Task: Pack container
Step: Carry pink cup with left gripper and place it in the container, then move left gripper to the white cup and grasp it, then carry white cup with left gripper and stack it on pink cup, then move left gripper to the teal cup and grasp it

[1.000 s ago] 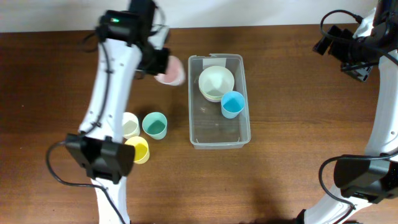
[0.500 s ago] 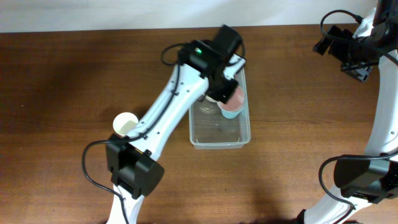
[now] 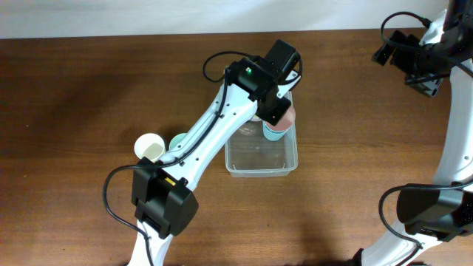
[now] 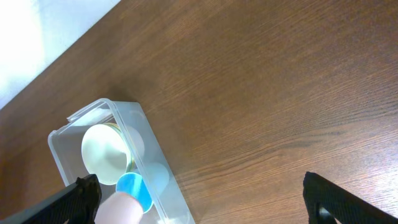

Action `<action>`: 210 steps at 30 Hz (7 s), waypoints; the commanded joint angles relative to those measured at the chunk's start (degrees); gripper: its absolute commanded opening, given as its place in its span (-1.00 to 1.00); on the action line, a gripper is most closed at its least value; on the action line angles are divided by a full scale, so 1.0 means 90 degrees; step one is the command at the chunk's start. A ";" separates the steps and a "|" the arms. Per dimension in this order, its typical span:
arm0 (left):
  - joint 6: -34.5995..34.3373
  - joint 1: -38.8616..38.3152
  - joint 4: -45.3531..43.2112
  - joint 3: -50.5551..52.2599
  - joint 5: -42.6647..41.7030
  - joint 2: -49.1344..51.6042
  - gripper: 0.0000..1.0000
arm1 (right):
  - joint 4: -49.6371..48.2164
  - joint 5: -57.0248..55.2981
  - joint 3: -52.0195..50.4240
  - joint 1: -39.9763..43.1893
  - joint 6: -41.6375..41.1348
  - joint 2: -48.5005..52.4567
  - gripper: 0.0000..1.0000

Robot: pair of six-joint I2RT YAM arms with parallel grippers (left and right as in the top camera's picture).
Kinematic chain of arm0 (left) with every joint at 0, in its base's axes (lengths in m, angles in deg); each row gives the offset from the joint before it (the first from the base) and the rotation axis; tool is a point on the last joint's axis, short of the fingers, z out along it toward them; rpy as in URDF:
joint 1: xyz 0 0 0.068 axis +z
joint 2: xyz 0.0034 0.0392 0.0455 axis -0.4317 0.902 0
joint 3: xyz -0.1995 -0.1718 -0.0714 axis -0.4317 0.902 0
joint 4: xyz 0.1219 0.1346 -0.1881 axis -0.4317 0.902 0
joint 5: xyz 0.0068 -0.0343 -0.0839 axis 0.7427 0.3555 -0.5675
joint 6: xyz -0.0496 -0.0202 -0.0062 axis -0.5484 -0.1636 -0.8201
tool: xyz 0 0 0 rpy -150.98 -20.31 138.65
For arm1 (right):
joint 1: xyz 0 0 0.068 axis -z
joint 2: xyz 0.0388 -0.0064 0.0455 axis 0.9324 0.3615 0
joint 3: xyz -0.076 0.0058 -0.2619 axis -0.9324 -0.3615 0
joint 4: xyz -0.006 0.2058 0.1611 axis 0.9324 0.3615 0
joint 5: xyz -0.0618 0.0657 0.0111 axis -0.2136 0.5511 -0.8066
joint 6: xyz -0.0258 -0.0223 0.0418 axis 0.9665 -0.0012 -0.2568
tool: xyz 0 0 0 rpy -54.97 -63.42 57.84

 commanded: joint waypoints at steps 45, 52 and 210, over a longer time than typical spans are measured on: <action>-0.0573 0.4575 0.3060 0.0886 -0.0104 -0.0449 0.82 | -0.0002 -0.0015 0.0049 0.0017 -0.0005 -0.0002 0.98; -0.0631 0.5238 0.2317 0.1537 -0.0444 -0.0449 0.22 | -0.0002 -0.0015 0.0049 0.0017 -0.0005 -0.0002 0.98; -0.1489 0.3245 0.0831 0.4204 0.0379 -0.3555 0.74 | -0.0002 -0.0015 0.0049 0.0017 -0.0005 -0.0002 0.98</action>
